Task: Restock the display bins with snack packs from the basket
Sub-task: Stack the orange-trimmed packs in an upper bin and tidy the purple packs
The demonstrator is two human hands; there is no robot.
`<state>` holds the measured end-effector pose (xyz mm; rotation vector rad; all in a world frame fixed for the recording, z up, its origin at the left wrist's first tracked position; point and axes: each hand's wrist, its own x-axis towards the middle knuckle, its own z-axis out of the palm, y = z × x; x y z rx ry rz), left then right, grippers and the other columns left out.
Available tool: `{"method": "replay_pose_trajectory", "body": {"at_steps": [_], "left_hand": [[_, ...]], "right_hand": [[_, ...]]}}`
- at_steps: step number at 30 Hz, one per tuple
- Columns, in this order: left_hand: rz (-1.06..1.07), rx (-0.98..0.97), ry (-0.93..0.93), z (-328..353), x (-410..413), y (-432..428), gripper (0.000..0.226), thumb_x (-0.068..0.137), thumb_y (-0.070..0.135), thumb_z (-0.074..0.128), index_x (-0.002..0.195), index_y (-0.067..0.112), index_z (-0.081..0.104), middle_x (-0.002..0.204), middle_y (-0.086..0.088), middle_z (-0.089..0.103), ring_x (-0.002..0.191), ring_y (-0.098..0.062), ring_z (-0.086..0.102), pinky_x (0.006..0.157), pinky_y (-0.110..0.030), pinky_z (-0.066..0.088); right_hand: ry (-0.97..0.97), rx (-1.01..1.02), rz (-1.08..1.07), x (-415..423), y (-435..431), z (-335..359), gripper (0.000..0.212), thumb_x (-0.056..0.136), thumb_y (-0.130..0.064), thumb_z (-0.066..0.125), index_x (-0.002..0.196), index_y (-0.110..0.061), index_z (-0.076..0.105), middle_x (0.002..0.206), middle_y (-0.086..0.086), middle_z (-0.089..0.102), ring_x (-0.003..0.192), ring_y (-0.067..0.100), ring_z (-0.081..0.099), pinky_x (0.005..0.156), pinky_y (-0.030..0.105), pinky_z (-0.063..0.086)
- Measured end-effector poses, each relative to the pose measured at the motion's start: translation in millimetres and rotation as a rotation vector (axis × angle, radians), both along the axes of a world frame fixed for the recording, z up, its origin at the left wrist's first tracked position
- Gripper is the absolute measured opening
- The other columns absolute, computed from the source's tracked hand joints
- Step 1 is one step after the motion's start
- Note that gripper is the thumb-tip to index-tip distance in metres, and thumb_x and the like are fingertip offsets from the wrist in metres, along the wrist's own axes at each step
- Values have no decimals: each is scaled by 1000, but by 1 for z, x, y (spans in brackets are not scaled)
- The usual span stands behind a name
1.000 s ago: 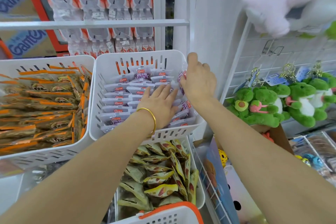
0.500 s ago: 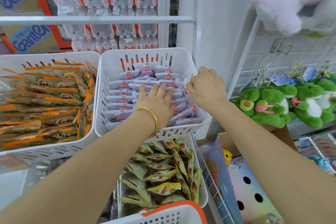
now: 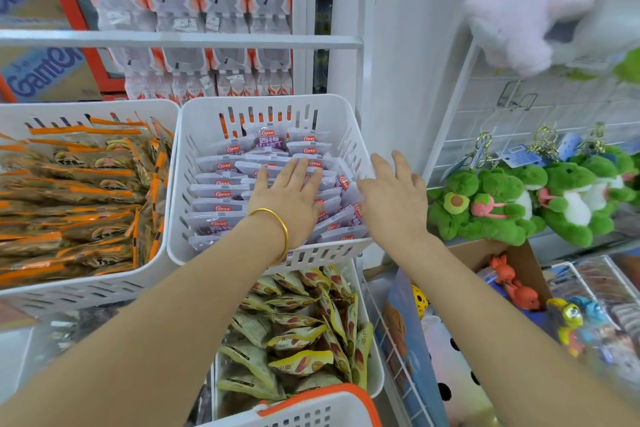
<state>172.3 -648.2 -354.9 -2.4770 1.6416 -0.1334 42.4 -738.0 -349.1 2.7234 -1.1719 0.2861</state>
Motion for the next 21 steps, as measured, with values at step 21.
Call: {"method": "replay_pose_trajectory", "body": {"at_steps": [21], "left_hand": [[93, 241, 370, -104, -86, 388, 40, 97, 30, 43, 136, 24, 44, 154, 0, 23, 139, -24, 23, 112, -37, 25]], "right_hand": [[-84, 1172, 249, -71, 298, -191, 19, 95, -12, 53, 95, -2, 69, 90, 7, 69, 74, 22, 64, 80, 42, 54]]}}
